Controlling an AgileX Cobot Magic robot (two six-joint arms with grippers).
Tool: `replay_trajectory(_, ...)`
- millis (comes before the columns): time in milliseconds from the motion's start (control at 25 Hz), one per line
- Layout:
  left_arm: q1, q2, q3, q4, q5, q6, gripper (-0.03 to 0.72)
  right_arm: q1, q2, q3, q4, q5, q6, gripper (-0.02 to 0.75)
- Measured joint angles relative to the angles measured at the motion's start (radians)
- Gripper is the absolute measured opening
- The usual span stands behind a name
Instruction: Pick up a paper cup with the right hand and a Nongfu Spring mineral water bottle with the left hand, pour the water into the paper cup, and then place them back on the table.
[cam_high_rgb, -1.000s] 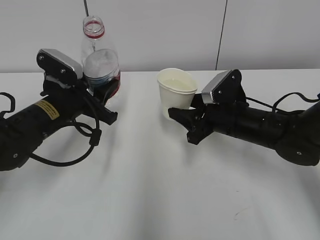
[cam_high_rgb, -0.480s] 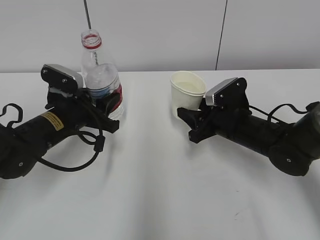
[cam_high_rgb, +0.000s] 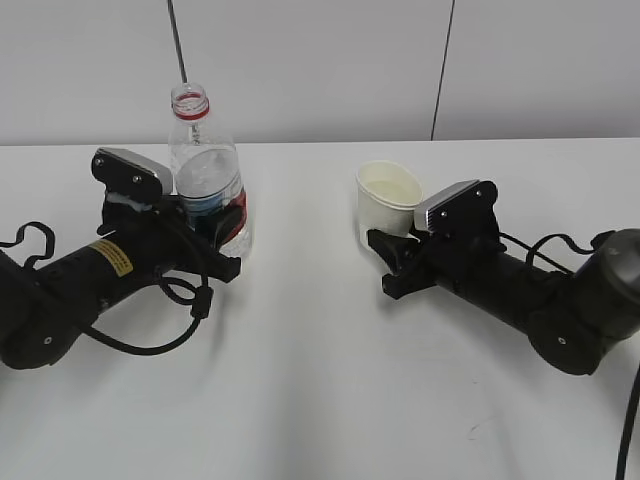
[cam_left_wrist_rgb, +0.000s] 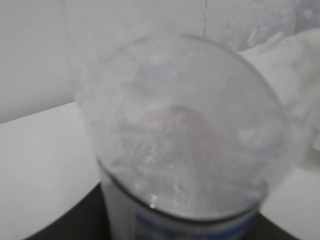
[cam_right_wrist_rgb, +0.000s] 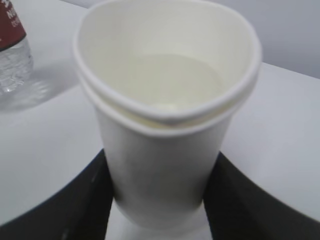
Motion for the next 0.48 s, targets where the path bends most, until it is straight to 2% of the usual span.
replay_trajectory(480, 0.0, 0.033, -0.001, 0.034, -0.002, 0.0, 0.281, 0.0, 0.096, -0.002, 0.05, -0.071, -0.012, 0.379)
